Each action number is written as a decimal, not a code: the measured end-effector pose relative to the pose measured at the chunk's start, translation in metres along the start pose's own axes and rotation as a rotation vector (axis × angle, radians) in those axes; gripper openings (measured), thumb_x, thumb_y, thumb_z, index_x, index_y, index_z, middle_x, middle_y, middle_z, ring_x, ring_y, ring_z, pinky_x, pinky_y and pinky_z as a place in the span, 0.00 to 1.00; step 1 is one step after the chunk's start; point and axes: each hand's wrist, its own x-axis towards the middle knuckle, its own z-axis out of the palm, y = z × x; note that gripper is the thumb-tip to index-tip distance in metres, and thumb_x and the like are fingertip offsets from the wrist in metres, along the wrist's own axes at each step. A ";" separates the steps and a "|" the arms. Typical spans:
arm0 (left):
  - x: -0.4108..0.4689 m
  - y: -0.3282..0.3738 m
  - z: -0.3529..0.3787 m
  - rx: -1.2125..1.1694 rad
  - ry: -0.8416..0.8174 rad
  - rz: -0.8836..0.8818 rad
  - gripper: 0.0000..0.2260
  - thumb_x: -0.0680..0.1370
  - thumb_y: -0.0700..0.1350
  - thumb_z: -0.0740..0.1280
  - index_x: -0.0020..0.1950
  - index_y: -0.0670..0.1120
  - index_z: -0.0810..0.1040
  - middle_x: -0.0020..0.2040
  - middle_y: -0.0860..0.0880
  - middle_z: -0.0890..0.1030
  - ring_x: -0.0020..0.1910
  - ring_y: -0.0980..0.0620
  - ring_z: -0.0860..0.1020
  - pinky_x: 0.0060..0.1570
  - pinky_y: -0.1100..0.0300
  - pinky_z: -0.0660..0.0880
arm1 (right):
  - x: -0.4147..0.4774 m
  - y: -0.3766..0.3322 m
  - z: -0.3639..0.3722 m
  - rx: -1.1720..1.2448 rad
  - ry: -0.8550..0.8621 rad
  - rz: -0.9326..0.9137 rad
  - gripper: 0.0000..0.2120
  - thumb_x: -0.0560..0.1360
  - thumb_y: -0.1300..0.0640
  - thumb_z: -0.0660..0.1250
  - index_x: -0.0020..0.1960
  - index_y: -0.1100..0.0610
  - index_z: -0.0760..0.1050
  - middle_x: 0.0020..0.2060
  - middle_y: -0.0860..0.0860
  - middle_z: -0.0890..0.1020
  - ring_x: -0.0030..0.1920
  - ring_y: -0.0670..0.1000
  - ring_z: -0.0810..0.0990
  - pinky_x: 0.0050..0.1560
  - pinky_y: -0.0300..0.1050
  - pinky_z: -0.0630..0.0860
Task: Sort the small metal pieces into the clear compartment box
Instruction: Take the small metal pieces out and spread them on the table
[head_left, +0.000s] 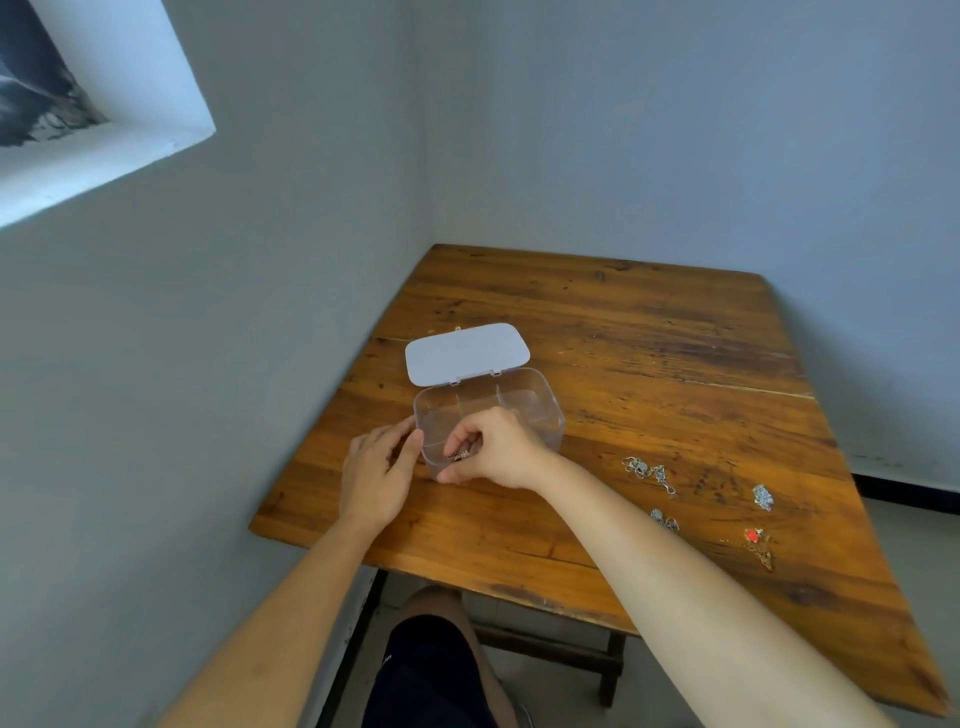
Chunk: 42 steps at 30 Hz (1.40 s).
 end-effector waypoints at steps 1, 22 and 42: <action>0.000 0.000 -0.002 -0.007 -0.018 -0.003 0.24 0.80 0.66 0.53 0.69 0.58 0.75 0.67 0.54 0.77 0.69 0.49 0.67 0.64 0.52 0.65 | -0.001 -0.002 -0.002 0.044 0.013 0.005 0.13 0.63 0.48 0.82 0.43 0.47 0.82 0.41 0.44 0.82 0.41 0.44 0.79 0.40 0.40 0.76; -0.010 0.179 0.085 0.024 -0.199 0.454 0.30 0.78 0.67 0.58 0.76 0.55 0.63 0.80 0.50 0.58 0.79 0.48 0.53 0.75 0.44 0.56 | -0.142 0.117 -0.158 0.113 0.725 0.340 0.07 0.70 0.52 0.78 0.45 0.50 0.81 0.40 0.45 0.82 0.42 0.45 0.80 0.41 0.34 0.73; -0.041 0.171 0.146 0.260 -0.364 0.441 0.38 0.73 0.76 0.52 0.75 0.55 0.67 0.79 0.53 0.63 0.79 0.51 0.55 0.76 0.51 0.53 | -0.171 0.177 -0.125 0.097 0.647 0.399 0.20 0.76 0.46 0.71 0.66 0.48 0.78 0.60 0.45 0.82 0.56 0.43 0.77 0.58 0.44 0.74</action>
